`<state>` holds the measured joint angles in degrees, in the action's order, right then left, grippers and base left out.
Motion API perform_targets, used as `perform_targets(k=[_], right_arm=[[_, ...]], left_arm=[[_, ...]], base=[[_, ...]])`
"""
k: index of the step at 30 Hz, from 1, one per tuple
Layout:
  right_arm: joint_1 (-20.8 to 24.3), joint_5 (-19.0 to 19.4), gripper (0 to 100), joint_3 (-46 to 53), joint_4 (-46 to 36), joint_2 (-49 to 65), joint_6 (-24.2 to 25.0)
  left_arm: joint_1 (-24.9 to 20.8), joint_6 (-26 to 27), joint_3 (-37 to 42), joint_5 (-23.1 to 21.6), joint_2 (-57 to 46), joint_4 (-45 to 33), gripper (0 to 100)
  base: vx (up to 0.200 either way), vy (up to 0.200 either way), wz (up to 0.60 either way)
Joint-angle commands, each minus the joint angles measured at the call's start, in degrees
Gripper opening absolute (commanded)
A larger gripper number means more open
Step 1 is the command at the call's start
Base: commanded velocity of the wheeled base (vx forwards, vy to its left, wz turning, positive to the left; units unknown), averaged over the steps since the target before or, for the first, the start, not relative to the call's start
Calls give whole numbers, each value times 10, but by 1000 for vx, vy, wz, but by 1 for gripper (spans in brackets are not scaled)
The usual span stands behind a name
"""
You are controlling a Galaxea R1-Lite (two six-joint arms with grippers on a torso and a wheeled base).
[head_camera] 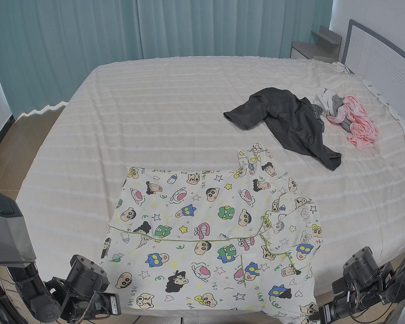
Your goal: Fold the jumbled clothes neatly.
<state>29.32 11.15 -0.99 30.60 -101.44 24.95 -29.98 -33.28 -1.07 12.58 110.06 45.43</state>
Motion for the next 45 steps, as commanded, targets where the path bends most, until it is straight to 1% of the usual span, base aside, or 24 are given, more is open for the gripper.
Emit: perform_targets(k=[1, 6, 9, 11, 12, 13, 19, 25, 27, 31, 35, 39, 41, 45], right_arm=[[-3, 7, 0, 10, 6, 37, 5], [-9, 11, 0, 8, 10, 75, 8], [-37, 12, 0, -9, 10, 114, 16], [-39, 12, 0, -13, 10, 117, 18], [-56, 12, 0, -33, 10, 130, 33], [-59, 12, 0, -42, 10, 133, 40], [-87, 10, 0, -88, 10, 125, 56], [-124, 11, 0, -134, 14, 88, 55], [-134, 11, 0, -144, 39, 66, 55], [-134, 8, 0, -146, 87, 26, 55], [-135, 4, 0, -147, 141, -21, 55], [-139, 2, 0, -148, 183, -48, 55], [-145, -5, 0, -150, 225, -78, 55], [-150, -15, 0, -149, 268, -108, 56]], left_arm=[[4, -4, -22, 1, -11, 7, 0], [4, -24, -55, 1, -34, 4, 0], [13, -26, -82, 5, -42, 3, 0], [16, -26, -86, 5, -43, 3, 0], [30, -28, -111, 6, -43, 3, 0], [36, -31, -123, 6, -43, 3, 0], [67, -31, -181, 7, -34, -2, 0], [99, -33, -250, 6, 21, -3, 0], [106, -36, -277, 6, 50, -3, 0], [106, -59, -312, 7, 85, -3, 0], [114, -67, -345, 6, 112, -3, 0], [118, -68, -364, 6, 126, -3, 0], [118, -83, -380, 6, 138, -3, 0], [120, -98, -397, 3, 144, -3, 0]], base=[[0, 0, 0], [0, 0, 0], [0, 0, 0], [0, 0, 0], [0, 0, 0], [0, 0, 0], [0, 0, 0], [0, 0, 0], [0, 0, 0], [0, 0, 0], [0, 0, 0], [0, 0, 0], [0, 0, 0], [0, 0, 0]])
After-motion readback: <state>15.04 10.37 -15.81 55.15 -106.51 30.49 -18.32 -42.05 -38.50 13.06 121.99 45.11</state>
